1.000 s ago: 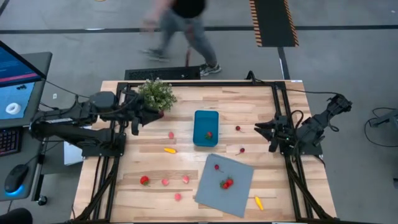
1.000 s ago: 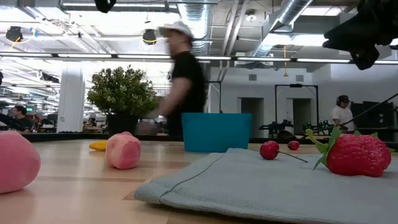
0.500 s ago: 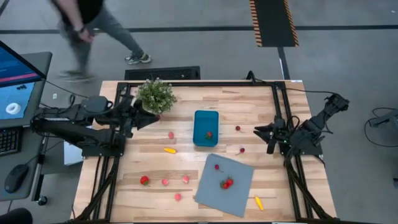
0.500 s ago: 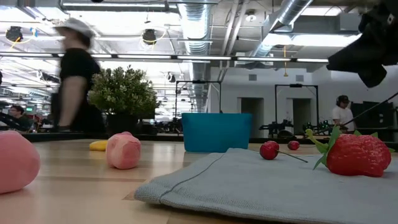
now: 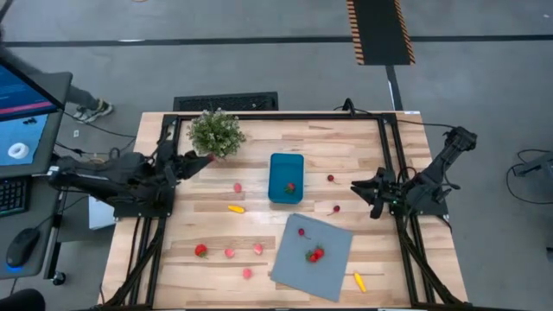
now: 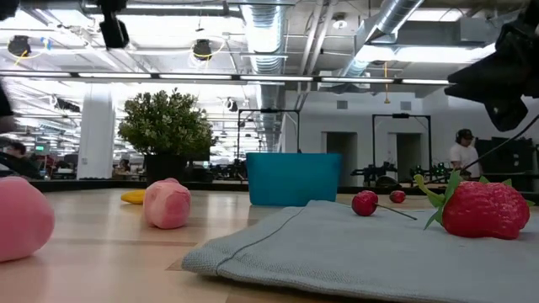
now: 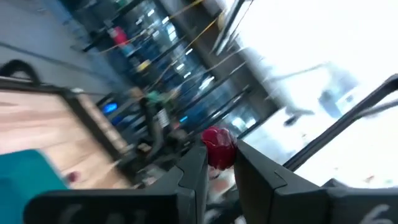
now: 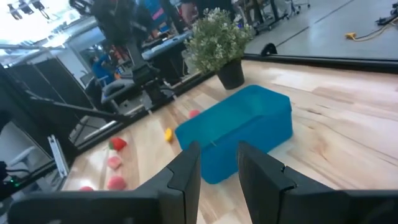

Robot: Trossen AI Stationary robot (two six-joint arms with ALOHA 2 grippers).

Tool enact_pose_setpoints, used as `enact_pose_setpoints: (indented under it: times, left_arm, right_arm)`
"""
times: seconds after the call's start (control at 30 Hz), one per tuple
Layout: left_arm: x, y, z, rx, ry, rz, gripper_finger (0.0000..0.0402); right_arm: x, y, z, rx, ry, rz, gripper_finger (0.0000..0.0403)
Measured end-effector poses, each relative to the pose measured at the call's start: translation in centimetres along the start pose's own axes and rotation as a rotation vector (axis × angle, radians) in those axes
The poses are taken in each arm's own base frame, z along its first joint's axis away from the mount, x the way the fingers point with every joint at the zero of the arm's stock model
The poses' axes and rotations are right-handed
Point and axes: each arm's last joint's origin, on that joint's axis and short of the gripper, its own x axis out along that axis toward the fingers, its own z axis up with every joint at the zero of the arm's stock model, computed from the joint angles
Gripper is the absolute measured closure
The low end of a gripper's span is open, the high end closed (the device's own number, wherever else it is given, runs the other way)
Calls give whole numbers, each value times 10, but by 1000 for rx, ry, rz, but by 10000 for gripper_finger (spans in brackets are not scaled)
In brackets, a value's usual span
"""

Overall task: Pick and placing Produce into tupperware
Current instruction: Put the cherry into the blue bin

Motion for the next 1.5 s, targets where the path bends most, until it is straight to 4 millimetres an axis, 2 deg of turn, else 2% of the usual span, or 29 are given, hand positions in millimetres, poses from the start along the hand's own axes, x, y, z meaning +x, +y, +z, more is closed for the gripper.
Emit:
enact_pose_setpoints:
  times: [0.2, 0.37, 0.47, 0.57, 0.73, 0.97, 1.3, 1.5]
  left_arm:
    - [-12, 30, -18, -77, -88, -32, 345]
    - [-18, 39, -22, -88, -139, -50, 345]
    - [-18, 43, -24, -26, -128, -25, 345]
    - [-17, 53, -31, 63, -61, 72, 345]
    - [-14, 59, -38, 278, 76, 56, 345]
    - [-8, 51, -36, 689, 86, -25, 345]
    - [10, 43, -28, 1238, 45, 160, 345]
    - [33, 38, -30, 1399, 105, 242, 345]
  right_arm:
    - [0, 0, 1, 10, -5, 2, 278]
    - [0, 1, 2, 20, -9, 6, 278]
    - [0, 1, 2, 27, -12, 8, 278]
    - [0, 1, 2, 27, -12, 8, 278]
    - [0, 2, 3, 33, -15, 10, 278]
    - [0, 2, 3, 34, -15, 10, 278]
    - [0, 2, 3, 33, -16, 7, 278]
    - [0, 1, 3, 40, -19, 4, 278]
